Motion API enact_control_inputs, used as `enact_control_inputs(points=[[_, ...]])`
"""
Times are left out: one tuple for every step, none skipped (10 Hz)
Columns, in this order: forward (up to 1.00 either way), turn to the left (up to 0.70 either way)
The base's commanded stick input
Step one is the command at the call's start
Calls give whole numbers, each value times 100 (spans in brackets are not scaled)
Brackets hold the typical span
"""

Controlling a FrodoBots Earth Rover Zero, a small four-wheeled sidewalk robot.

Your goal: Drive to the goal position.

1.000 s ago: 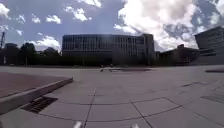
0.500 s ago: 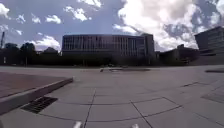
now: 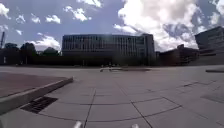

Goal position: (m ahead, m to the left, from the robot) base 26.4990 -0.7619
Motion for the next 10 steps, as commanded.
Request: enact_control_inputs(points=[[6, 0], [6, 0], [6, 0], [5, 0], [5, 0], [6, 0], [6, 0], [6, 0], [5, 0], [6, 0]])
